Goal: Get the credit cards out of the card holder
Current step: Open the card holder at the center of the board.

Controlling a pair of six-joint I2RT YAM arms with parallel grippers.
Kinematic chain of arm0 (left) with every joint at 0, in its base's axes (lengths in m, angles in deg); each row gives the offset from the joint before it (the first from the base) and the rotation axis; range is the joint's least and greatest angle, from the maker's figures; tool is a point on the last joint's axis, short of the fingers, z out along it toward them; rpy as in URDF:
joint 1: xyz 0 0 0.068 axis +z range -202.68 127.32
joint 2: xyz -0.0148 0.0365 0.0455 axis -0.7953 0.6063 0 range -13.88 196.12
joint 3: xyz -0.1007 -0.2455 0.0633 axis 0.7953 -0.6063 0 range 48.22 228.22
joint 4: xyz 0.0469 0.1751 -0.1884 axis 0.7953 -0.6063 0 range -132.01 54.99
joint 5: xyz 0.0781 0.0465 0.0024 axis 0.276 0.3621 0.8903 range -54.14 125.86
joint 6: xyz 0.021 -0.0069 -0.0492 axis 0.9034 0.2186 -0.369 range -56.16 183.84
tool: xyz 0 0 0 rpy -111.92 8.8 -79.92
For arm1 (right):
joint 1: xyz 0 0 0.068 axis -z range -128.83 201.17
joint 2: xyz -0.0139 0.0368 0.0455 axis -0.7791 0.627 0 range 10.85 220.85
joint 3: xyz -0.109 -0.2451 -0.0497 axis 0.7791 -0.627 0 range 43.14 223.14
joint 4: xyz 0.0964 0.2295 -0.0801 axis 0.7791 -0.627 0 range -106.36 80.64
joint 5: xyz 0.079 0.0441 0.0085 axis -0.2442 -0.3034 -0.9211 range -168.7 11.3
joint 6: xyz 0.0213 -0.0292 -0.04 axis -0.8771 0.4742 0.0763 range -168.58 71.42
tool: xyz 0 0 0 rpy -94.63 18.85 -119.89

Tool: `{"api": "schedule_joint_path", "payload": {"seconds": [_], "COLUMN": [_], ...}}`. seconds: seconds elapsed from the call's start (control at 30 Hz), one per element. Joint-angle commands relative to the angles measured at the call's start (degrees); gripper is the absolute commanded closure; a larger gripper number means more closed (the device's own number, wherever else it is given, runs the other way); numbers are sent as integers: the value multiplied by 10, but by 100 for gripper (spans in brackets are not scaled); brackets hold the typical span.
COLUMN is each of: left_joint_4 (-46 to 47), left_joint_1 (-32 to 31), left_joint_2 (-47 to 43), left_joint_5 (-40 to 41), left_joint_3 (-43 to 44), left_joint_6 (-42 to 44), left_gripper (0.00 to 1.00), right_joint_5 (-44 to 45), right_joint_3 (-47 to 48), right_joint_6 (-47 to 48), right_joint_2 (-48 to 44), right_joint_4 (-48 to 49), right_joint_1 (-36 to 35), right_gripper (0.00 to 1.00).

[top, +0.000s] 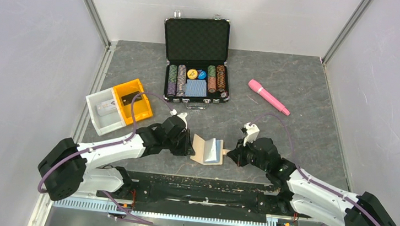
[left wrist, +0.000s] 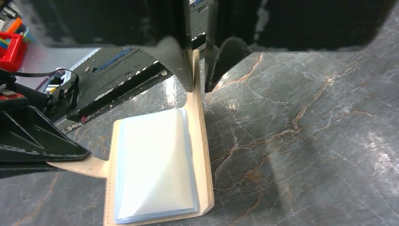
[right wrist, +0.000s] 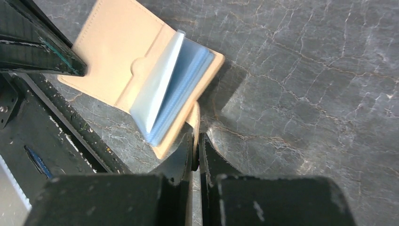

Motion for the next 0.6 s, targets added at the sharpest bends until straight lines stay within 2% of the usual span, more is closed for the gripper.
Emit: {"api": "schedule_joint_path", "payload": {"seconds": [0.0,0.1,0.4,0.57], "left_joint_4": [-13,-13,-3,-6], "left_joint_1": [-3,-3,-2,-3], "left_joint_2": [-10,-5,-5,-22], "left_joint_5": [29,29,20,27], "left_joint_3": [-7,-8,-15,-14], "left_joint_6": [14,12,9,7], "left_gripper": [73,60,48,43], "right_joint_5": [6,-31,-98,-101], "right_joint_3": [24,18,9,13], "right_joint_6": [14,-2,-39,-40], "right_joint_2": [-40,-58,-24,-16], "right_joint_4": [19,58,130,135], "right_joint_1": [4,4,4,5], "right_gripper": [100,100,100,100]}}
